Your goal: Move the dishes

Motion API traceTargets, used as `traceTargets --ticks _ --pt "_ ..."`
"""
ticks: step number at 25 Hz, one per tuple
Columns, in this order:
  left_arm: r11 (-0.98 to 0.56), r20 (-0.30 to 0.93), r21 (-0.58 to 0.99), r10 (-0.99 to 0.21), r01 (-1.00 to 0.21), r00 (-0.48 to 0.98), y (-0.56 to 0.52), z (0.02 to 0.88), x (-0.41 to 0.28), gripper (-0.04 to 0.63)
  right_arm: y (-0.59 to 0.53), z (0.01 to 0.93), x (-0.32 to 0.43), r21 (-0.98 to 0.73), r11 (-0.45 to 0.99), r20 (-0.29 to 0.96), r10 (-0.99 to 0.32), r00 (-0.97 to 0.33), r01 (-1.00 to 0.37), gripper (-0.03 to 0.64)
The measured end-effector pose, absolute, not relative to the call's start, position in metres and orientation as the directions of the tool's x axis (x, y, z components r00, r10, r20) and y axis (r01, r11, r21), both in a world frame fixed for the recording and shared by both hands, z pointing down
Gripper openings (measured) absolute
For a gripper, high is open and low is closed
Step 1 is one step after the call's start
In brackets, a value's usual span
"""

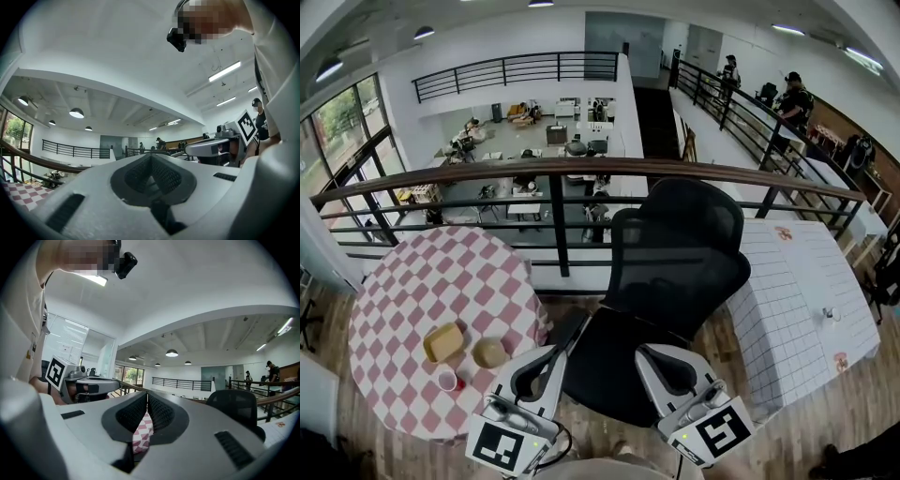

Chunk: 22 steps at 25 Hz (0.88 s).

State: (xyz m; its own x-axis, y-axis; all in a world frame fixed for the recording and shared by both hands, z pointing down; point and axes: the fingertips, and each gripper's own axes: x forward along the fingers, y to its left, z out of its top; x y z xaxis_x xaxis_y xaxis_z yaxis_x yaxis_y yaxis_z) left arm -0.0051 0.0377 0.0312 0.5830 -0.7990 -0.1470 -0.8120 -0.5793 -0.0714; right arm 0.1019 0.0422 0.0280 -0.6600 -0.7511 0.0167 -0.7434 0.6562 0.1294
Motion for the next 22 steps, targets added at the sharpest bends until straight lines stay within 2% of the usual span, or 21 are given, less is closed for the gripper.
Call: traceTargets --ticks 22 --pt "-0.567 -0.125 -0.042 -0.814 -0.823 0.567 0.057 0.033 -0.009 0.014 0.057 0.033 0.098 0.139 0.672 0.03 -0.737 -0.676 -0.727 0.023"
